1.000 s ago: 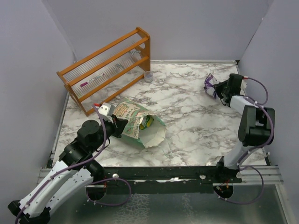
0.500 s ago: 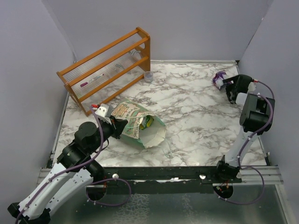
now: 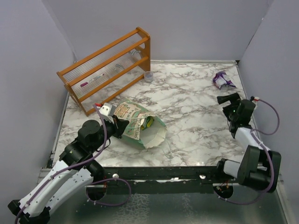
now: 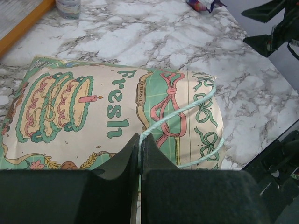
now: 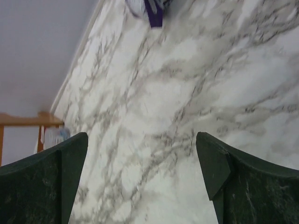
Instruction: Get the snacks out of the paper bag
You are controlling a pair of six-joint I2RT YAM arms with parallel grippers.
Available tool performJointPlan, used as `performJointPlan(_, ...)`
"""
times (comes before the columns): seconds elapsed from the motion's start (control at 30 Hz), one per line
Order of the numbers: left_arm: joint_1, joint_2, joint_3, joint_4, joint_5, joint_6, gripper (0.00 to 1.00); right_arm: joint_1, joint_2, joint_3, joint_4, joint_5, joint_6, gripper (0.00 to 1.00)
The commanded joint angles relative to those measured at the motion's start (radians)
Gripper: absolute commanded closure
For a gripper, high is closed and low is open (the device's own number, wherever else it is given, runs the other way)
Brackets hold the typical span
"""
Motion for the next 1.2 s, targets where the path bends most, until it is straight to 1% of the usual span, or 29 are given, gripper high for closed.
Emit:
performJointPlan(0.0,-0.007,0.018,0.013,0.012,-0.017,0.005,1.00,0.025,-0.176,-0.148,0.010,-0.321,-0.120,0.02)
performJointPlan(0.07,-0.011,0.034,0.016,0.009,-0.008,0.006,1.00,0.071,-0.286,-0.184,-0.036,-0.408,-0.143,0.05)
performJointPlan(0.17,-0.014,0.054,0.024,0.002,0.030,0.007,1.00,0.189,-0.473,-0.198,-0.150,-0.439,-0.198,0.06)
performJointPlan(0.27,-0.015,0.076,0.053,-0.036,0.051,0.010,1.00,0.283,-0.611,-0.207,-0.207,-0.503,-0.227,0.08)
performJointPlan(0.33,-0.015,0.087,0.078,-0.074,0.039,0.009,1.00,0.321,-0.650,-0.220,-0.204,-0.571,-0.223,0.09)
performJointPlan(0.4,-0.015,0.078,0.080,-0.088,0.021,0.006,1.00,0.358,-0.644,-0.225,-0.201,-0.627,-0.213,0.12)
performJointPlan(0.47,-0.015,0.044,0.048,-0.055,0.019,-0.002,1.00,0.420,-0.624,-0.226,-0.191,-0.627,-0.188,0.14)
performJointPlan(0.57,-0.015,0.012,0.031,-0.021,0.032,0.010,1.00,0.558,-0.590,-0.226,-0.146,-0.520,-0.157,0.16)
performJointPlan(0.63,-0.015,0.011,0.039,-0.035,0.015,0.012,1.00,0.681,-0.548,-0.221,-0.098,-0.422,-0.142,0.17)
performJointPlan(0.73,-0.015,0.002,0.041,-0.037,0.010,0.012,1.00,0.914,-0.438,-0.189,-0.038,-0.252,-0.149,0.19)
performJointPlan(0.83,-0.015,-0.013,0.042,-0.038,0.002,0.013,1.00,1.124,-0.352,-0.154,0.038,-0.034,-0.214,0.28)
performJointPlan(0.9,-0.015,-0.027,0.043,-0.040,-0.011,0.013,1.00,1.230,-0.319,-0.166,0.154,0.092,-0.289,0.30)
performJointPlan(0.97,-0.015,-0.044,0.039,-0.040,-0.019,0.010,1.00,1.298,-0.260,-0.181,0.292,0.152,-0.395,0.35)
performJointPlan(1.1,-0.015,-0.061,0.037,-0.038,-0.026,0.005,1.00,1.407,-0.142,-0.184,0.486,0.196,-0.687,0.36)
performJointPlan(1.17,-0.015,-0.059,0.037,-0.038,-0.027,0.005,1.00,1.429,-0.092,-0.206,0.611,0.147,-0.805,0.36)
